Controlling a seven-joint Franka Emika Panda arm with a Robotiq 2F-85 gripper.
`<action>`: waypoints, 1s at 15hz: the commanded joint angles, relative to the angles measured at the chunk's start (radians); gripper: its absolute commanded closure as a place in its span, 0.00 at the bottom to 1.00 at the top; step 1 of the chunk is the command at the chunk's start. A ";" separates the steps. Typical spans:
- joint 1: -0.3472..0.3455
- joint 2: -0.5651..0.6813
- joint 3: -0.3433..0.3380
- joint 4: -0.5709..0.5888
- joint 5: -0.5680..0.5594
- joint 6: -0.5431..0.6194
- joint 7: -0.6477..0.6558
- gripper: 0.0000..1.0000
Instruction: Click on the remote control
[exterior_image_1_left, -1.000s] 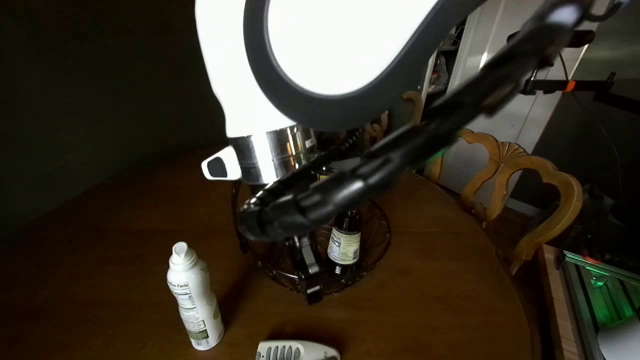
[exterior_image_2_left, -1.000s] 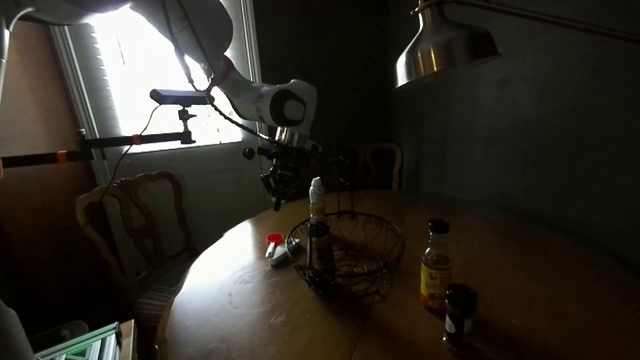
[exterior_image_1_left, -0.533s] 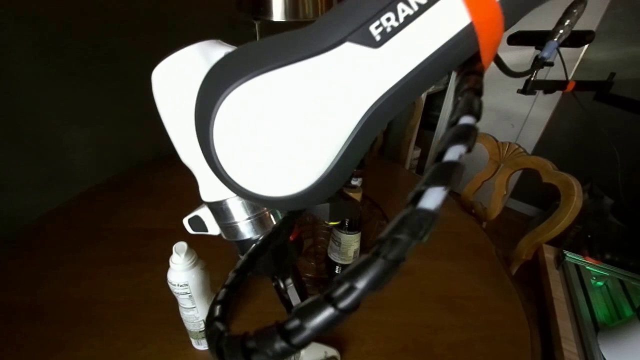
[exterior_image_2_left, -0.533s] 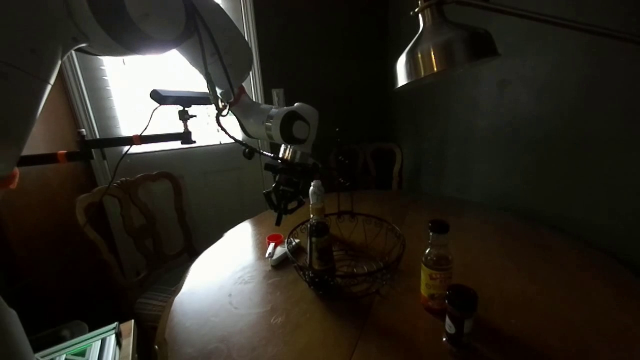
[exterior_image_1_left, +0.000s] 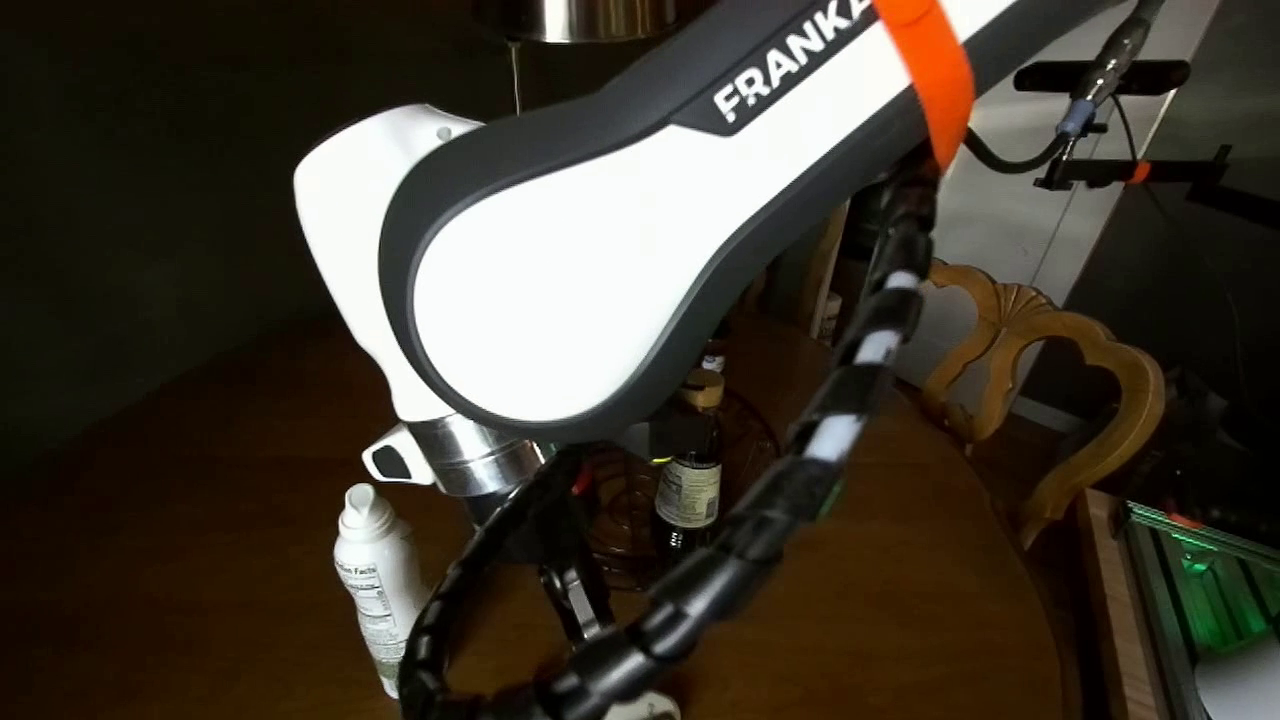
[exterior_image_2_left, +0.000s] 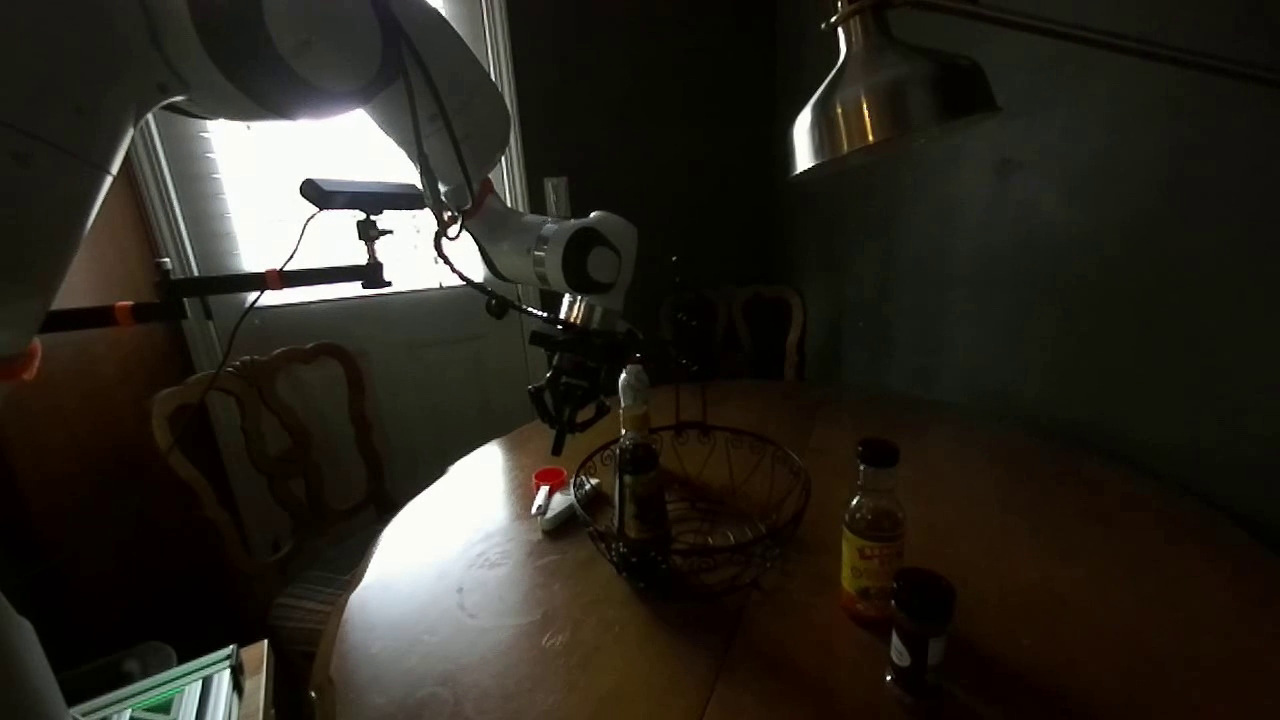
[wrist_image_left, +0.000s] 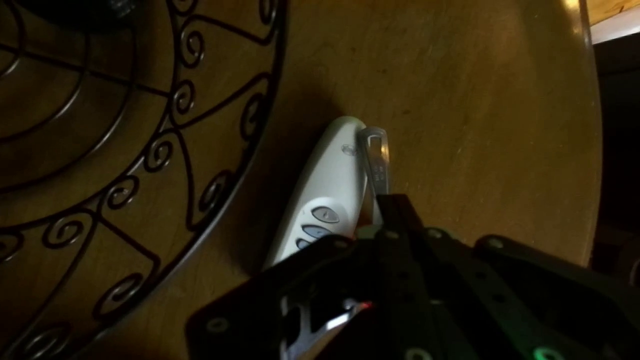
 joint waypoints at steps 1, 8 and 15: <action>0.022 0.044 0.000 0.020 -0.042 0.020 0.072 1.00; 0.072 0.077 -0.029 0.016 -0.133 0.046 0.246 1.00; 0.104 0.096 -0.046 0.010 -0.225 0.122 0.375 1.00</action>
